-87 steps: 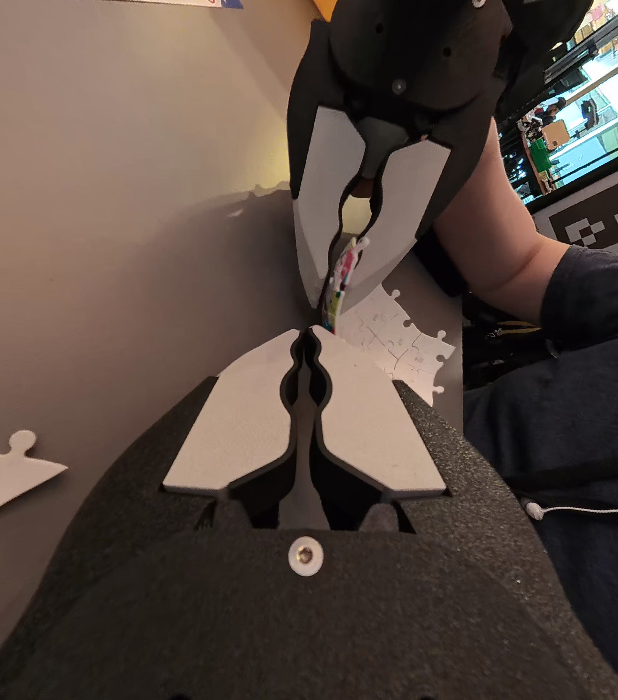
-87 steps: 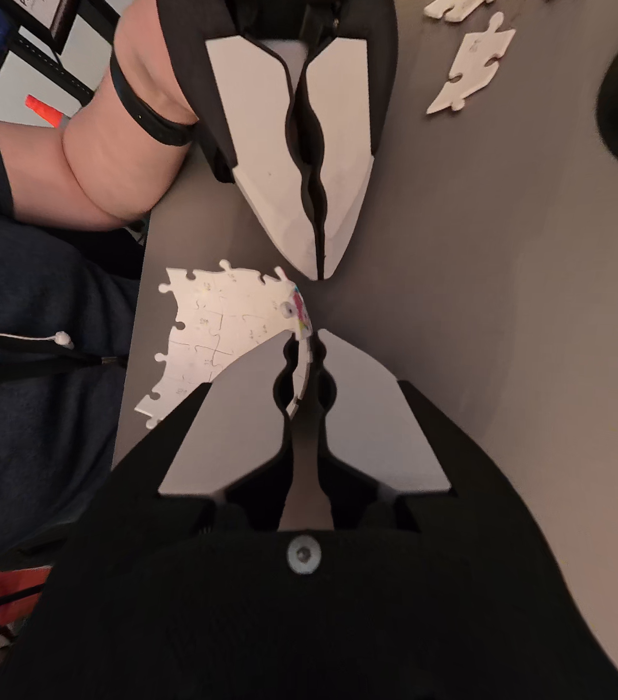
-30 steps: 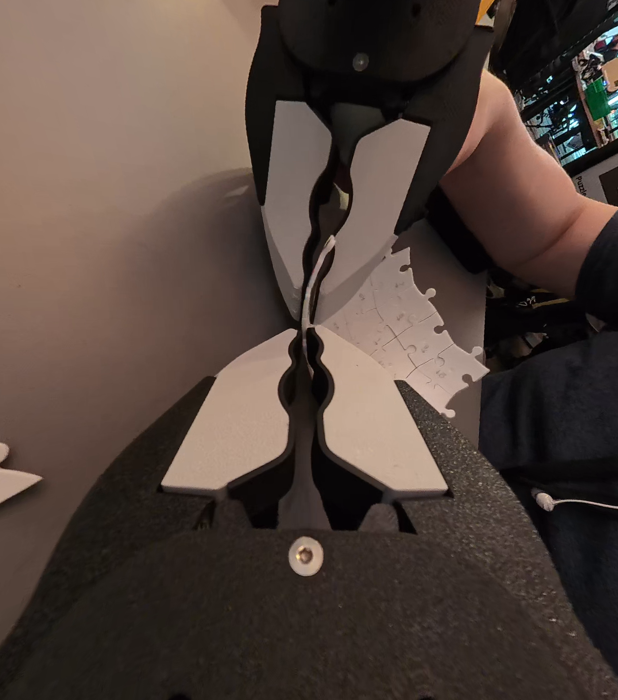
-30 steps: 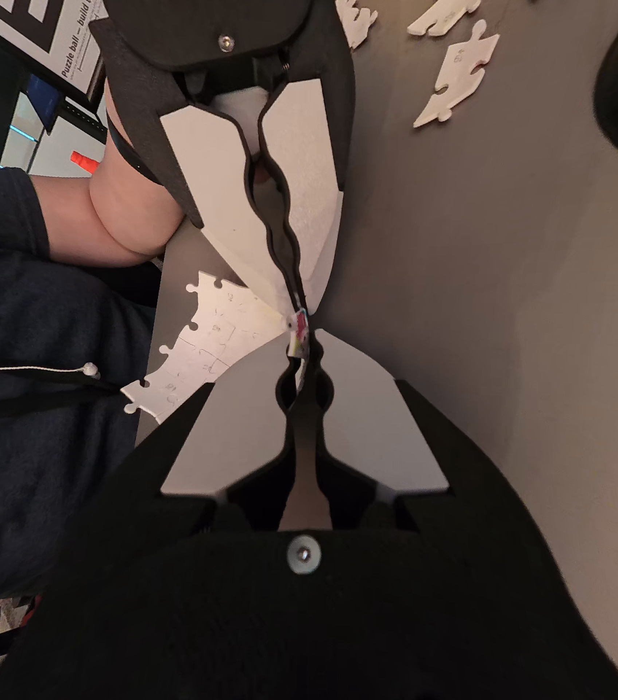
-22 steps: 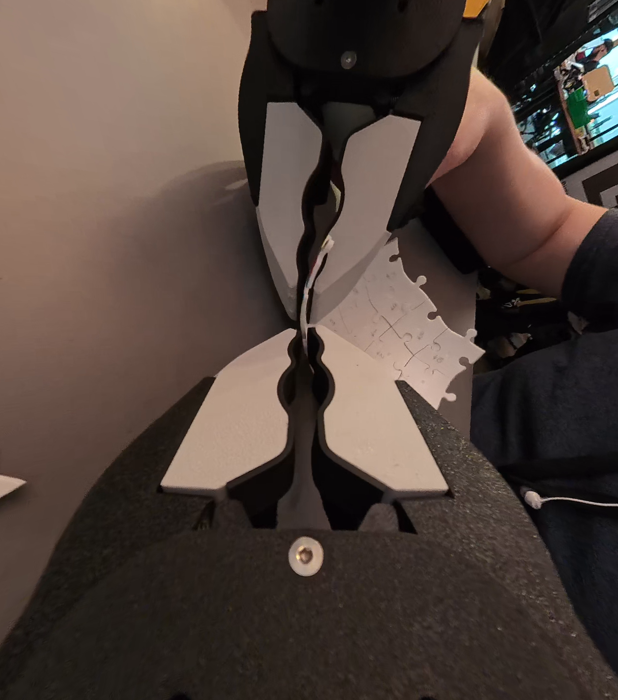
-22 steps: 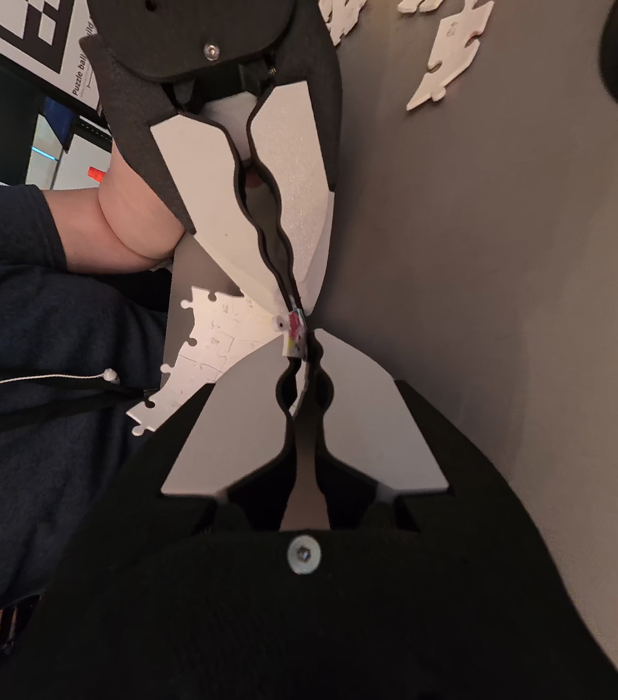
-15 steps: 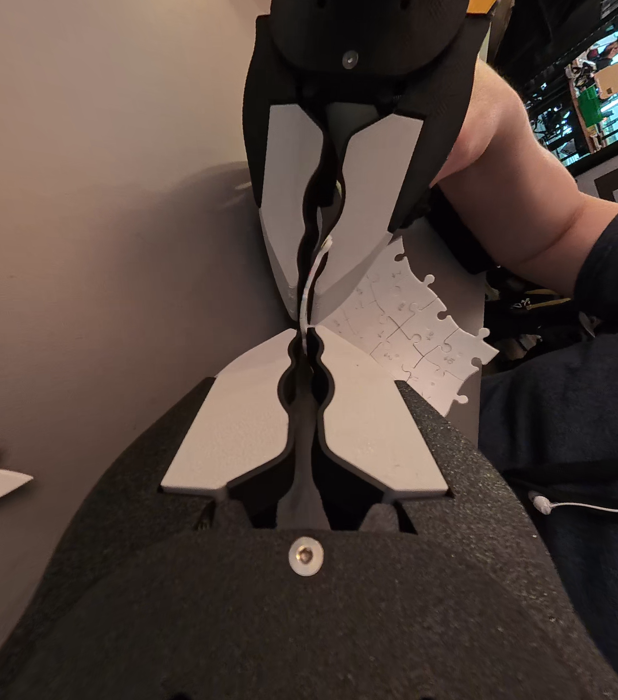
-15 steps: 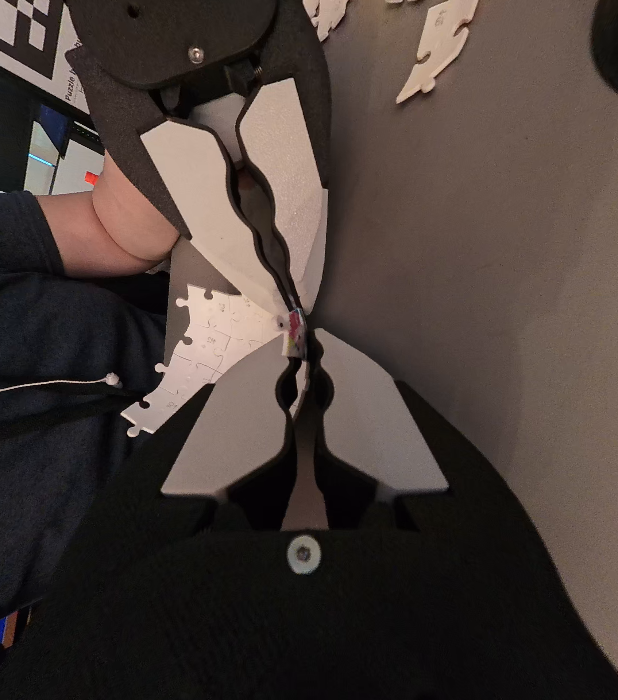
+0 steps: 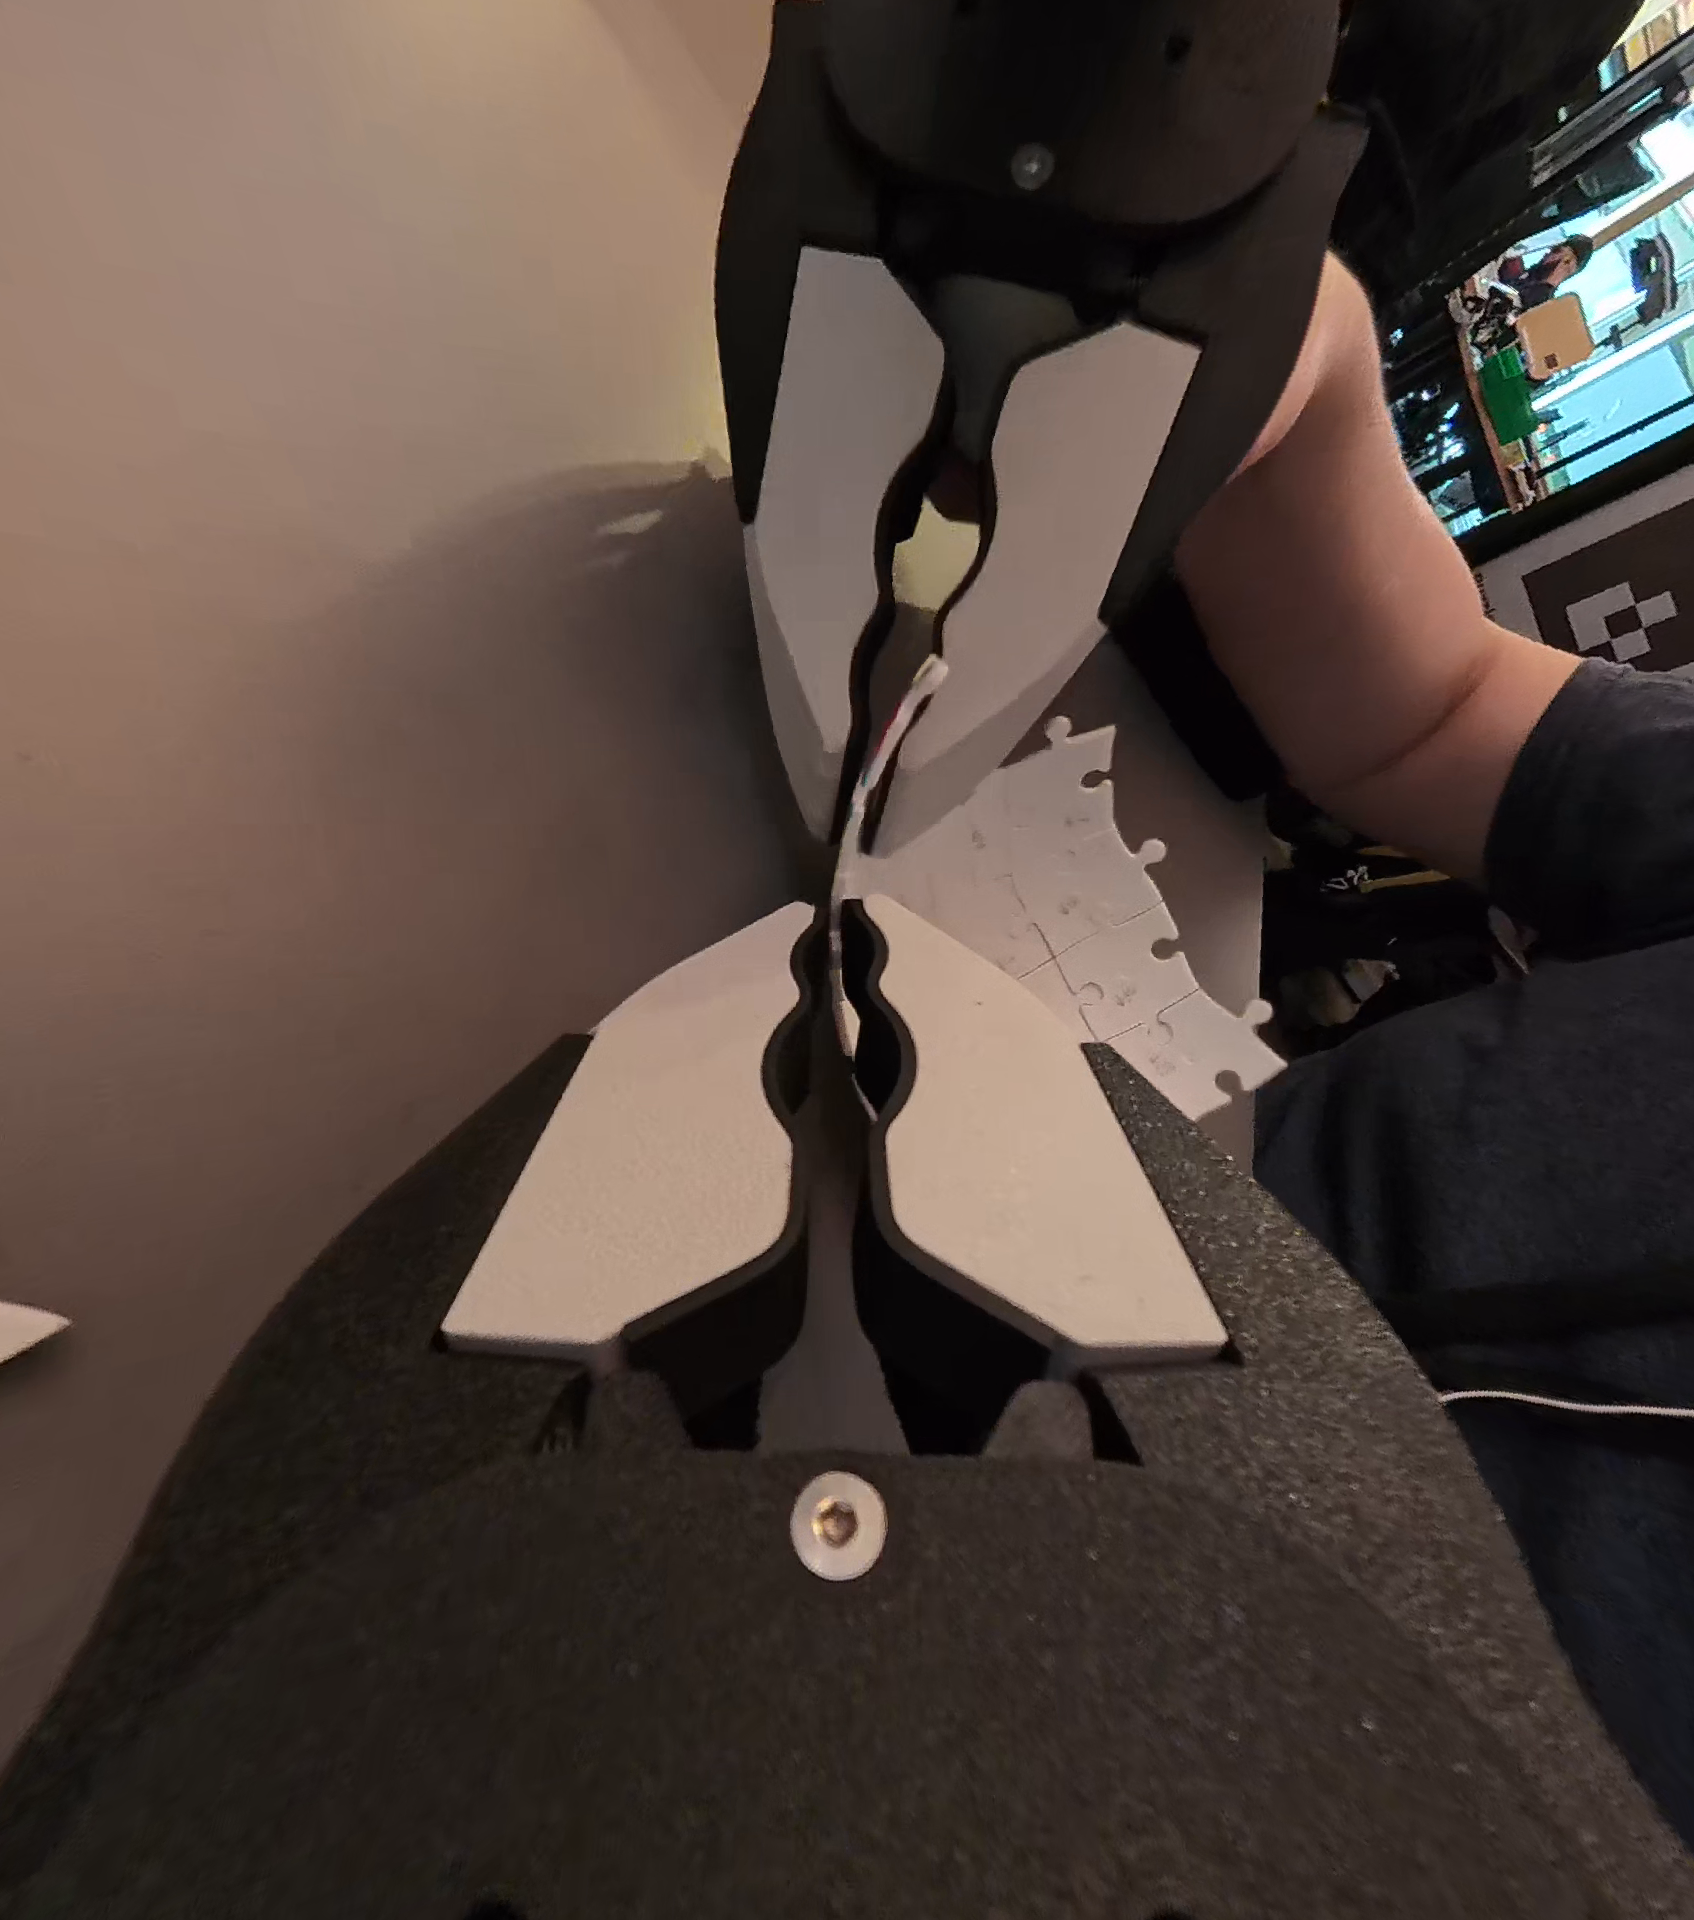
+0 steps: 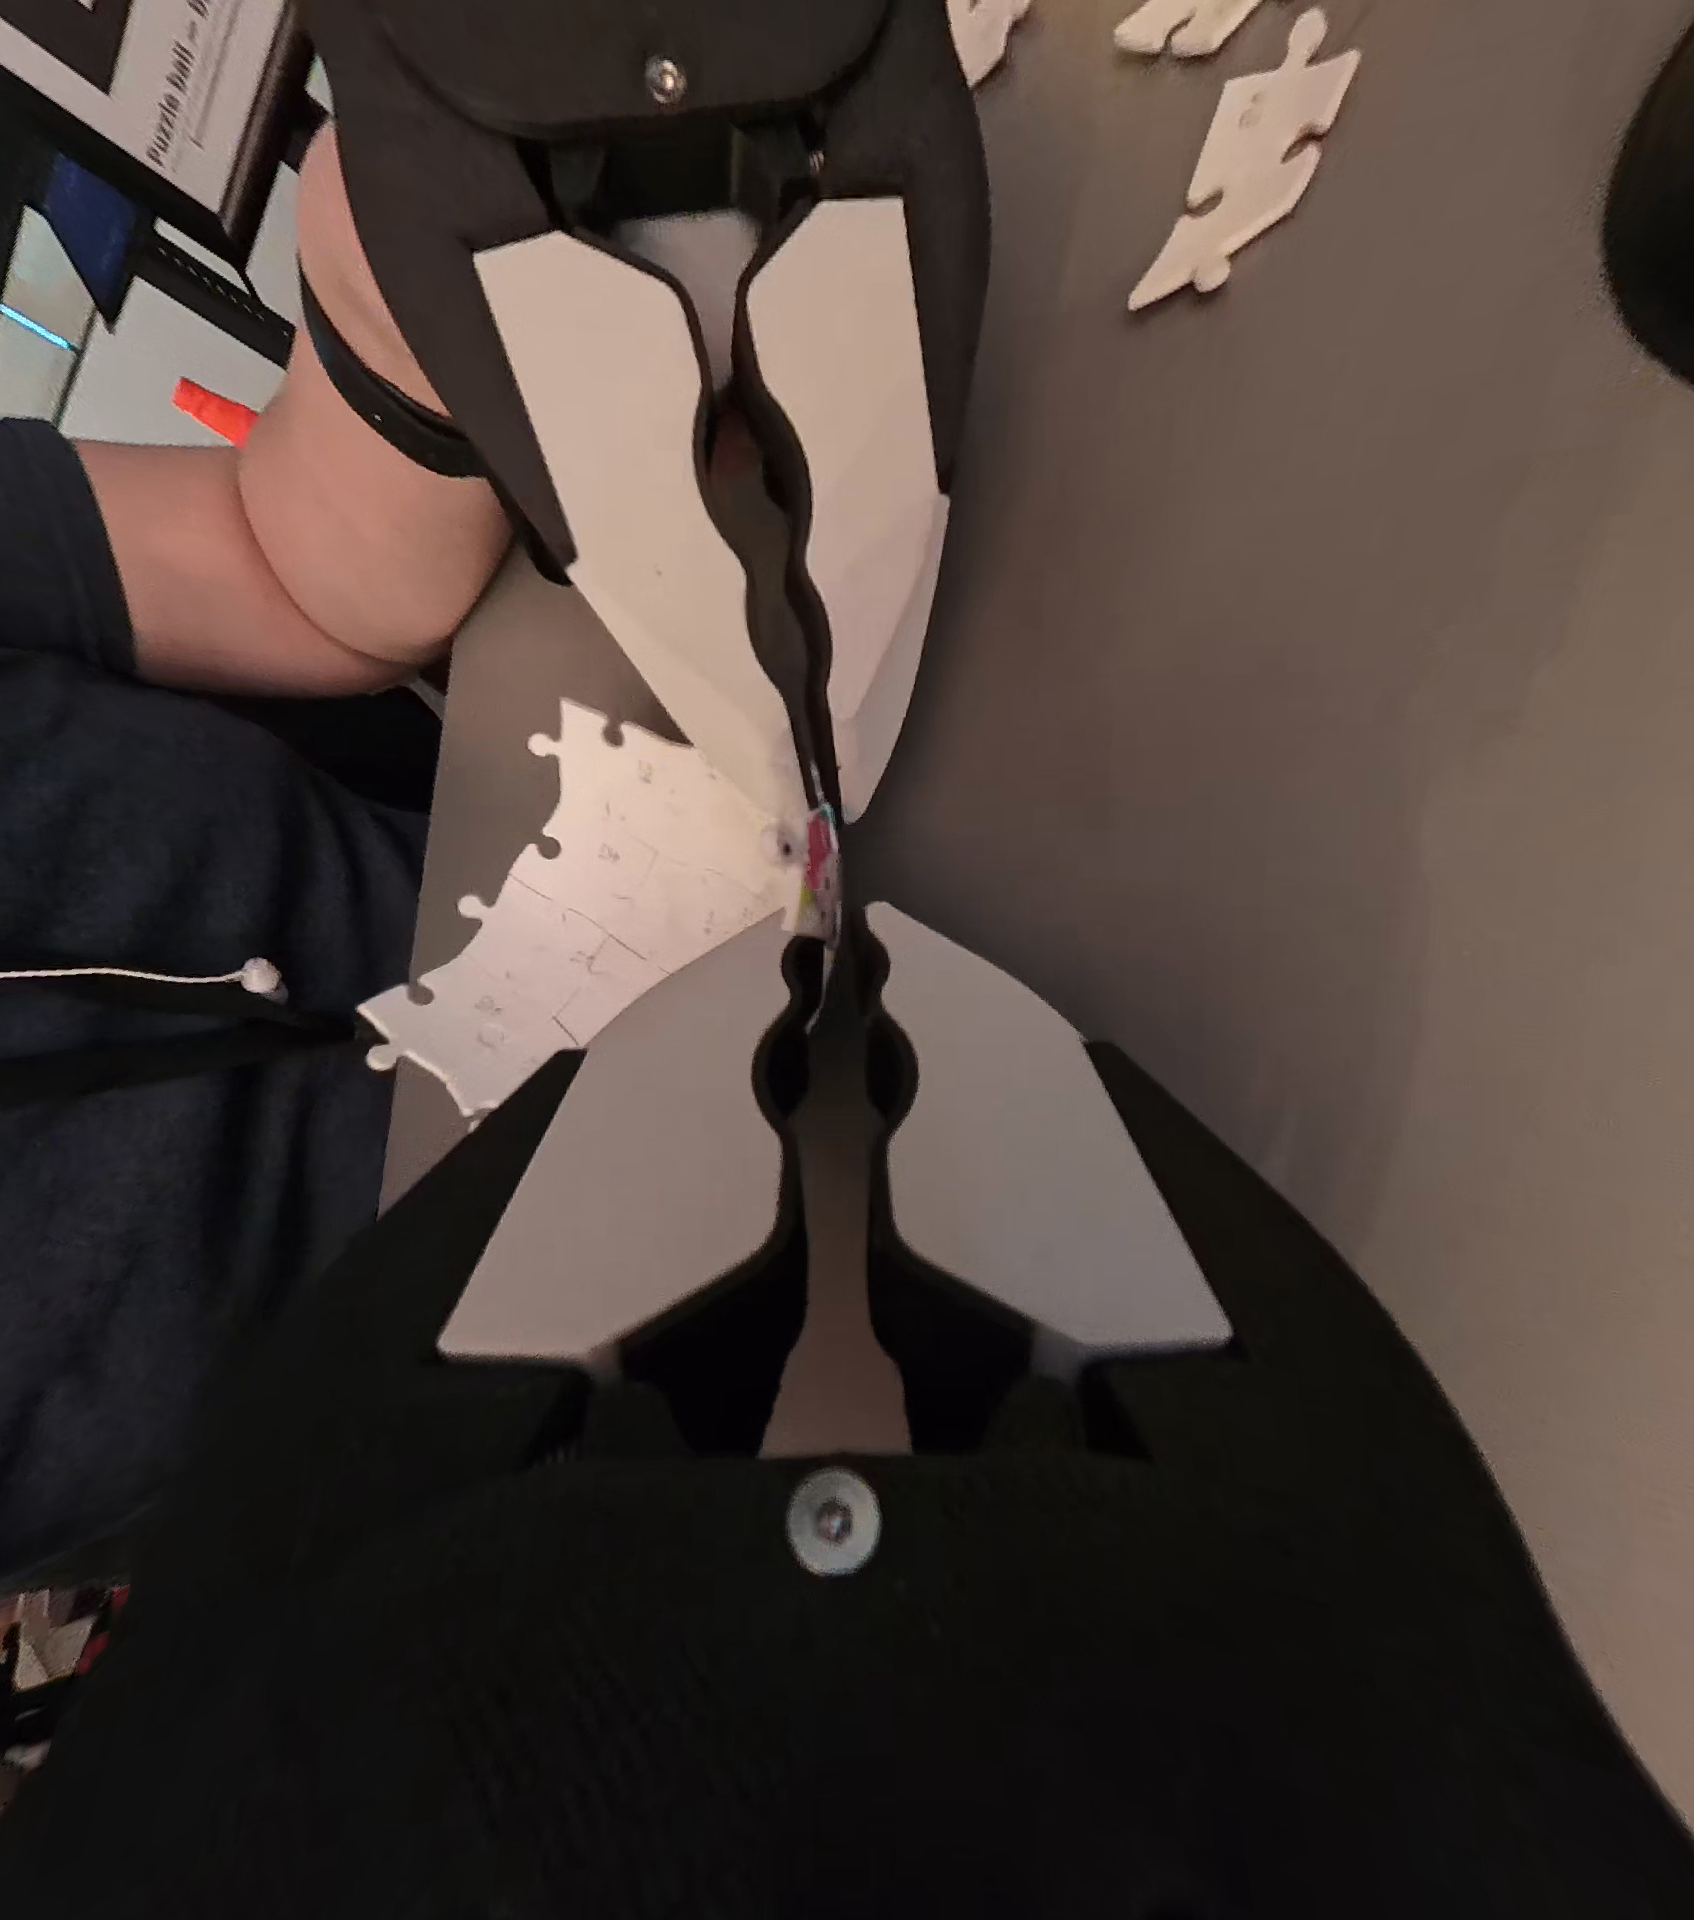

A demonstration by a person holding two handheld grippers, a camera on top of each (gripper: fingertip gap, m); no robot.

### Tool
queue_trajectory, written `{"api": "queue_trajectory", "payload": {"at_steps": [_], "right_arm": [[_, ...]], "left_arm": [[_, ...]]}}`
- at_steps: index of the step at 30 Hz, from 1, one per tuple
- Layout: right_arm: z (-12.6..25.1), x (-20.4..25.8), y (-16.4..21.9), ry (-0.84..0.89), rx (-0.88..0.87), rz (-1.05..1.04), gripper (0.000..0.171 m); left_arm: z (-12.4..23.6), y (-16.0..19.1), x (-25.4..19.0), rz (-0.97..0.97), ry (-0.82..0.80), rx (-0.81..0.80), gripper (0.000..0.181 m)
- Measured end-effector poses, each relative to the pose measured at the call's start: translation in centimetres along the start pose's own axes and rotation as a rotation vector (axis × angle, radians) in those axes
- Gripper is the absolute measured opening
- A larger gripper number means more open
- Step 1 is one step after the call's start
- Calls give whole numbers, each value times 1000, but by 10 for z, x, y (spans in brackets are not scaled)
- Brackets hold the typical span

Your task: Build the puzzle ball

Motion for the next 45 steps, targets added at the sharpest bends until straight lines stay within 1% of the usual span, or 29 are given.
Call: {"api": "queue_trajectory", "payload": {"at_steps": [2, 7, 10, 12, 14, 15, 16, 23, 26, 32, 34, 37, 42, 43, 45], "right_arm": [[-3, 1, 3, 1, 33, 1, 5], [-2, 0, 2, 28, 46, 9, 3], [-1, -1, 0, 33, 40, -4, 3], [-2, 0, 0, 20, 41, -9, 3], [-3, 0, 1, 15, 48, -11, 4], [-3, 1, 0, 9, 43, -13, 3], [-3, 0, 0, 9, 40, -20, 3], [-4, 1, 1, -12, 25, -33, 4], [-3, 4, 0, -47, 7, -65, 8], [-2, 3, 1, -39, 15, -47, 3], [-2, 2, 1, -27, 20, -51, 3], [-1, 2, 0, -32, 7, -58, 3], [-4, 2, 3, -50, 30, -77, 3], [-4, 2, 3, -51, 29, -79, 3], [-3, 2, 3, -49, 26, -69, 3]], "left_arm": [[-1, 0, 0, -5, -5, 5, 2], [-1, -2, -2, -10, 6, -10, 3], [-3, -4, -4, -16, 27, -12, 13], [-7, -1, -1, -39, -5, 24, 15], [-9, -2, 0, -74, -36, 42, 9], [-9, -3, 1, -89, -49, 44, 4], [-9, -4, 1, -97, -57, 44, 3], [-9, -2, 0, -94, -37, 54, 2], [-8, -3, -1, -103, -35, 46, 2], [-8, -3, -3, -105, -1, 31, 2], [-4, -7, -5, -116, -4, -2, 6], [3, -13, -6, -113, 6, -55, 2], [1, -10, -4, -85, 24, -36, 3], [1, -10, -6, -79, 35, -39, 8], [0, -9, -4, -75, 26, -33, 5]]}}
Point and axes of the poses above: each gripper's, where its closed fingertips meet, z back along the fingers, y out of its underside, x = y × z across the jaws, the point moved 2 cm from there along z, back along the fingers, and after that the axes turned 11 degrees about y, right-handed, at the moved point
